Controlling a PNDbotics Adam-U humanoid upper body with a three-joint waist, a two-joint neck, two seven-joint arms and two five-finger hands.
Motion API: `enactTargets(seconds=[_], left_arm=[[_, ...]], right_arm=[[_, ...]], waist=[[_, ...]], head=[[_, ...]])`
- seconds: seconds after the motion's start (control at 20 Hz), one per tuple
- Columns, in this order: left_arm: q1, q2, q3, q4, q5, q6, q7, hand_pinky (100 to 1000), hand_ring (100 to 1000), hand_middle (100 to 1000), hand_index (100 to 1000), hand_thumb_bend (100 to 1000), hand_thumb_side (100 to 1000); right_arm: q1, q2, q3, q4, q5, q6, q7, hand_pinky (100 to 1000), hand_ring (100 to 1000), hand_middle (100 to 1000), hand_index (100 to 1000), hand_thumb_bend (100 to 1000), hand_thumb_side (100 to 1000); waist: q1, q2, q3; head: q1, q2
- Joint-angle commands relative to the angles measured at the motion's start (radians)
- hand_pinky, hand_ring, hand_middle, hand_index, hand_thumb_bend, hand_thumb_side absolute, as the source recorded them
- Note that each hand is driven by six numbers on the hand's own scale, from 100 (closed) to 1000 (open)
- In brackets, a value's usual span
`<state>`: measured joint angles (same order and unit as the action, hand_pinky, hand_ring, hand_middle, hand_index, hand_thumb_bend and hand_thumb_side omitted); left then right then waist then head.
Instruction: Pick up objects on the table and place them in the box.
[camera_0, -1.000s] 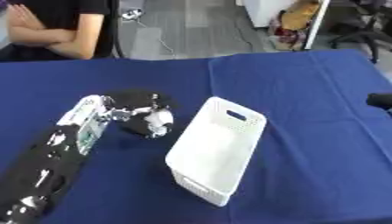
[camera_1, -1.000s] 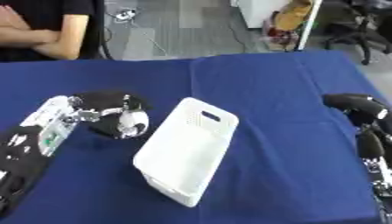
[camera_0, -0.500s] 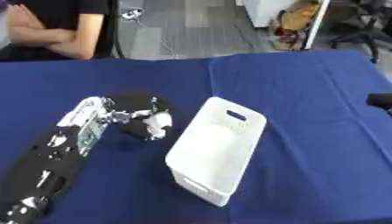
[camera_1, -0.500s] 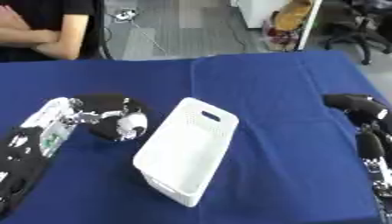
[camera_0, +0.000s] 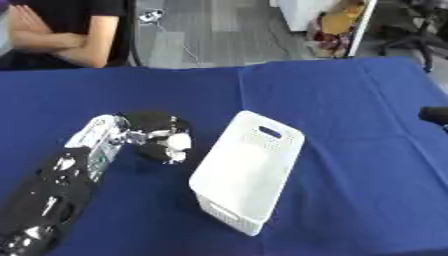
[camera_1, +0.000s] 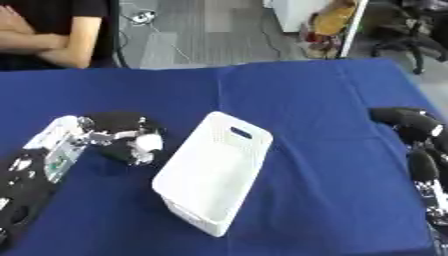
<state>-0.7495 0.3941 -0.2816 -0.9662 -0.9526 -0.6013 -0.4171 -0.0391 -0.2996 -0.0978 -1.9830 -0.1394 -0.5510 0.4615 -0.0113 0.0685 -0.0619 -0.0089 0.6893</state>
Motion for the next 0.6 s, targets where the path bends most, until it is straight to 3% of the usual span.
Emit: enactTargets(seconds=[0.05, 0.2, 0.6], left_arm=[[-0.013, 0.008, 0.013, -0.008, 0.016, 0.004, -0.014, 565, 665, 824, 956, 896, 915], [-0.010, 0.009, 0.012, -0.009, 0.019, 0.007, -0.028, 534, 625, 802, 937, 893, 911], [0.005, 0.010, 0.011, -0.011, 0.000, 0.002, -0.054, 514, 619, 776, 913, 877, 906]], right_arm=[[-0.003, -0.016, -0.003, -0.017, -0.005, -0.004, 0.000, 850, 838, 769, 864, 100, 674], [-0.003, -0.017, -0.003, -0.017, -0.006, -0.004, 0.000, 850, 838, 768, 864, 100, 674], [-0.001, -0.017, -0.005, -0.017, -0.005, -0.005, 0.000, 850, 839, 769, 865, 100, 673]], waist=[[-0.002, -0.010, 0.001], [-0.002, -0.010, 0.002], [-0.004, -0.009, 0.003]], head=[[0.006, -0.011], [0.006, -0.012], [0.007, -0.012]])
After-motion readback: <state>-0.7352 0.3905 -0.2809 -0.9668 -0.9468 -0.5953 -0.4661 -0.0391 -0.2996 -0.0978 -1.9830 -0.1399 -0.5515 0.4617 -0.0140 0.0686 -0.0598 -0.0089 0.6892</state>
